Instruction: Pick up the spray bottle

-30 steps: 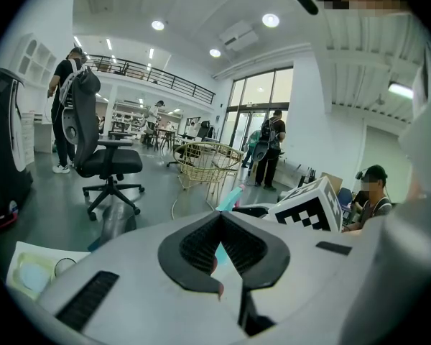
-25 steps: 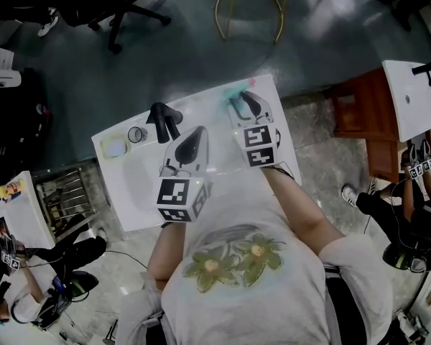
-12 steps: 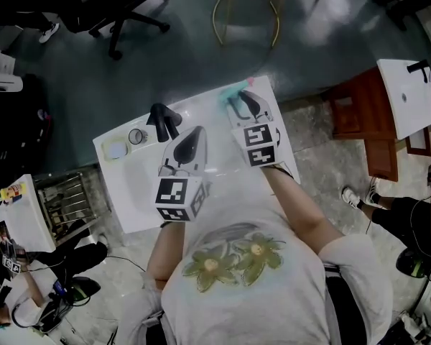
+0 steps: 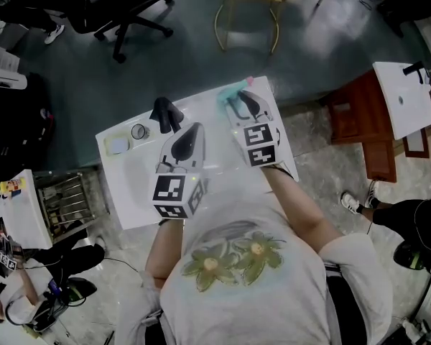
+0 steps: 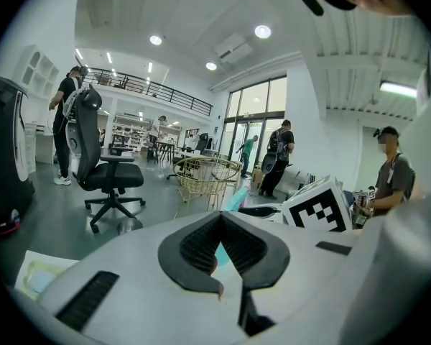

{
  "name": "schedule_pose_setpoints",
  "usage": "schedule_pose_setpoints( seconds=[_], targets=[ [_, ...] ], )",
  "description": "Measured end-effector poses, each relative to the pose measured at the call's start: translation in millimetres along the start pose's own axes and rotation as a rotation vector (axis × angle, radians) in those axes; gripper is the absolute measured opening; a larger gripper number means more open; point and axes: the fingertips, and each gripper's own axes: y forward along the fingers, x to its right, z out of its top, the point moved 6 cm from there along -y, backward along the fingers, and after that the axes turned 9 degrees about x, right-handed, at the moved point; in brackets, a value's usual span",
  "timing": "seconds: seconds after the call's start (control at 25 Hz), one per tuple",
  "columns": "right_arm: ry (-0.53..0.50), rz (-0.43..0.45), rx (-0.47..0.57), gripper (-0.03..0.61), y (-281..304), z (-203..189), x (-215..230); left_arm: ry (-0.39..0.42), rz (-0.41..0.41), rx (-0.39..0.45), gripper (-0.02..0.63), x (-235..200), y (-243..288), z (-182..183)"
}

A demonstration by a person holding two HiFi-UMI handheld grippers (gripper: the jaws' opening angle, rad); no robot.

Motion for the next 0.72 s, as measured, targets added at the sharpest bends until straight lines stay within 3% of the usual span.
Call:
schedule_pose_setpoints(
  seconds=[0.72],
  targets=[
    [-0.019,-0.030,0.070,0.135,-71.4,19.4,-20.3,0.012,-0.030,0.064,0.009,36.6,-50.6,-0.2]
  ],
)
